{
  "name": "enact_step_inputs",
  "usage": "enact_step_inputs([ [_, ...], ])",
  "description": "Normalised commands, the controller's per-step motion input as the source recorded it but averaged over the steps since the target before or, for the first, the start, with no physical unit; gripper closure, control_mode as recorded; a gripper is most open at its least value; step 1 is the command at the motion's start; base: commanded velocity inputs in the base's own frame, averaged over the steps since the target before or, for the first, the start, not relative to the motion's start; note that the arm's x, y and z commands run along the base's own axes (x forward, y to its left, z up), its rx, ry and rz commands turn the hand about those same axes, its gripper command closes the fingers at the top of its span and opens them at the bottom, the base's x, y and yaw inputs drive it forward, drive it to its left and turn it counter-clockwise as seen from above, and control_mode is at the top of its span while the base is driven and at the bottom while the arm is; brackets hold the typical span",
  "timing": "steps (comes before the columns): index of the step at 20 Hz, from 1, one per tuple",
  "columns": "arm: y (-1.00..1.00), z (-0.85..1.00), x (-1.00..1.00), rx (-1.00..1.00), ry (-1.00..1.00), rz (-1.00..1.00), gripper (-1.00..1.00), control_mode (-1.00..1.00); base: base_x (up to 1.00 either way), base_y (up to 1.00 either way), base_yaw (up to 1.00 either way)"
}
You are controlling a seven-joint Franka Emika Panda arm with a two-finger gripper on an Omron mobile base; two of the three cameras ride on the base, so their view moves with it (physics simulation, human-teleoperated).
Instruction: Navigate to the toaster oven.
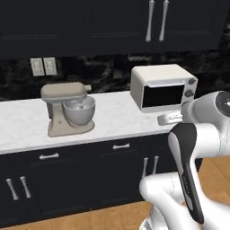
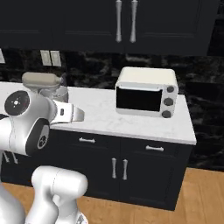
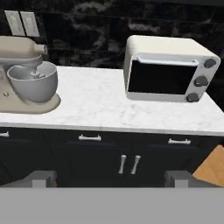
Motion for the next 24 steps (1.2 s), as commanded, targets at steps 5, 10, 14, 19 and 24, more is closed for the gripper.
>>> enact_step_inputs([
  [5,0.00,0.00,0.00,0.00,0.00,0.00,-1.00,1.00,0.70,-1.00,0.00],
  [10,0.00,0.00,0.00,0.00,0.00,0.00,-1.00,1.00,1.00,-0.40,0.00],
  [14,0.00,0.00,0.00,0.00,0.00,0.00,-1.00,1.00,1.00,0.04,0.00],
  [19,0.00,0.00,0.00,0.00,0.00,0.00,-1.00,1.00,1.00,-0.30,0.00],
  [24,0.00,0.00,0.00,0.00,0.00,0.00,-1.00,1.00,1.00,-0.29,-0.06],
])
